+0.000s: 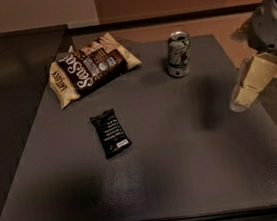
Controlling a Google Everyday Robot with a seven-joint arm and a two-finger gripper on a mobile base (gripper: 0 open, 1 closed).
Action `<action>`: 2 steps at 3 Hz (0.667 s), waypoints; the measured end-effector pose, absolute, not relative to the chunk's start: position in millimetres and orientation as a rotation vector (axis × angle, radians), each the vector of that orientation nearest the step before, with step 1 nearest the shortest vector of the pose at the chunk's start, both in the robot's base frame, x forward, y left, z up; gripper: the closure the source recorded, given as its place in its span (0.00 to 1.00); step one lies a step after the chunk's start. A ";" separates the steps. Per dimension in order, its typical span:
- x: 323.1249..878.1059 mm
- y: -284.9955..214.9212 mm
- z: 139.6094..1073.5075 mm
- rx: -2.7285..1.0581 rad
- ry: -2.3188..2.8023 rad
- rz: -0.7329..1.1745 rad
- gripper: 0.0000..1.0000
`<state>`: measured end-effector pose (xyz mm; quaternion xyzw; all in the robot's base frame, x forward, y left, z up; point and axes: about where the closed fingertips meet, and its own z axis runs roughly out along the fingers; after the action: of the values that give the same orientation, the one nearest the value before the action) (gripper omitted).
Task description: Move 7up can near rxbar chocolate
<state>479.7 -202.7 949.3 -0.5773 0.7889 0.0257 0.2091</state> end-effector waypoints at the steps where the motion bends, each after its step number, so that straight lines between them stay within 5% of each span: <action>1: 518.1 -187.7 938.1 -1.526 2.127 0.101 0.00; 2: 532.7 -182.1 935.0 -1.495 2.099 0.109 0.00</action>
Offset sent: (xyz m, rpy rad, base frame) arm 0.1630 0.0260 -0.0418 0.3203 -0.2225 -0.1754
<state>532.7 -182.1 935.0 -0.5568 0.7819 0.0405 0.2776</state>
